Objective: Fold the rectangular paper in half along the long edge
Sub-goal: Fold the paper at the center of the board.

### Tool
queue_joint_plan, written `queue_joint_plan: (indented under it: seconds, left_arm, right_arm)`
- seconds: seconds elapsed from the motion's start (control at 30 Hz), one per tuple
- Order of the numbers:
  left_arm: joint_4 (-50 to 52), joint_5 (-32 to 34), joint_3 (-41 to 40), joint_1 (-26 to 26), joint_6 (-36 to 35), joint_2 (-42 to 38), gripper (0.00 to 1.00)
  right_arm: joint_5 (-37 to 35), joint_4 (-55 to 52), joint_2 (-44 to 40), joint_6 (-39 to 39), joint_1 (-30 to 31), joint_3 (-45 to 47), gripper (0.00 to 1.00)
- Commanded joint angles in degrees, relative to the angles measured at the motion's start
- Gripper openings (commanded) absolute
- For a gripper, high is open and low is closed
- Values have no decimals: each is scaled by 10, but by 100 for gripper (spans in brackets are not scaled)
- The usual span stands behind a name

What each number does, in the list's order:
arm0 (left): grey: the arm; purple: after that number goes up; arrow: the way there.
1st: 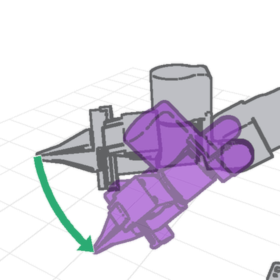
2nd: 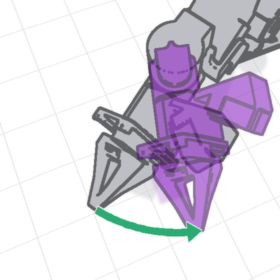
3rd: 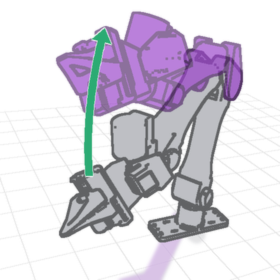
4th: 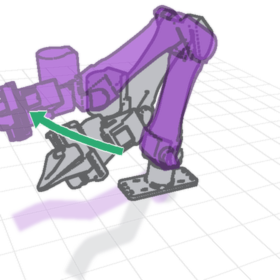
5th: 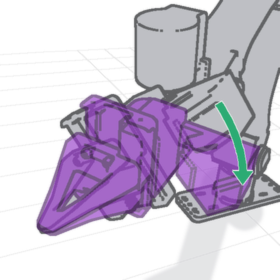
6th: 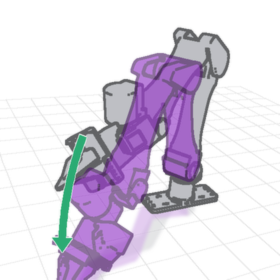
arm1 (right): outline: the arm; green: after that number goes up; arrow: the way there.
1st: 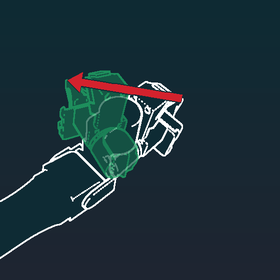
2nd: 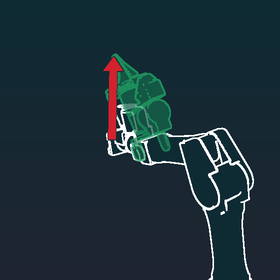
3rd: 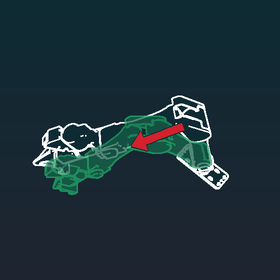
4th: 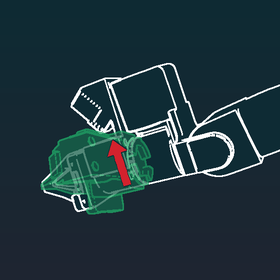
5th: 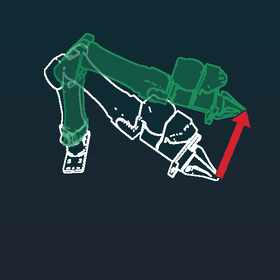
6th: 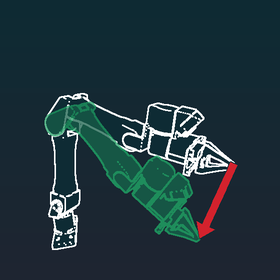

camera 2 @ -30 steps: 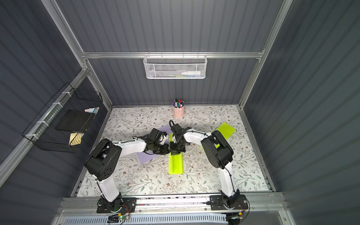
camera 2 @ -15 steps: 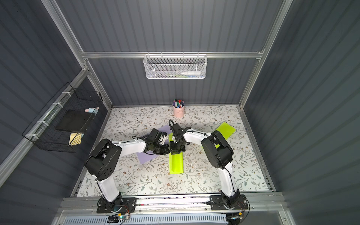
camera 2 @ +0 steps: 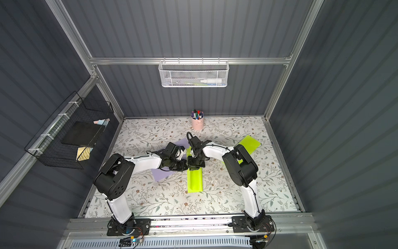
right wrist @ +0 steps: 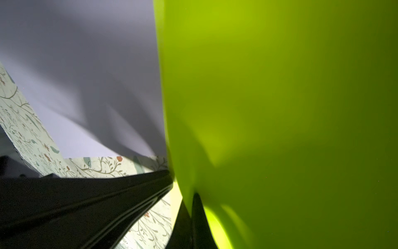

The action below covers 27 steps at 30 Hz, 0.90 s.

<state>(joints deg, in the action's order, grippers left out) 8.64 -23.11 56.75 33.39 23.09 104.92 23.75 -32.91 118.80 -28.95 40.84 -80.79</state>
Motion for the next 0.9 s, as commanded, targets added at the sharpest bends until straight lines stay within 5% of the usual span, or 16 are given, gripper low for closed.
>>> queue_joint_plan:
  seconds: [0.0, 0.4, 0.67, 0.87]
  left_arm:
    - [50, 22, -26, 4, 1, 19, 0]
    - [49, 22, -27, 4, 1, 21, 0]
    - [50, 23, -28, 3, 1, 20, 0]
    - [53, 24, -26, 3, 0, 18, 0]
  right_arm:
    - [2, -19, 7, 2, 1, -13, 0]
    - [10, -23, 13, 10, 9, -5, 1]
    - [0, -27, 13, 6, 9, -5, 34]
    - [-3, -26, 13, 6, 9, -4, 30]
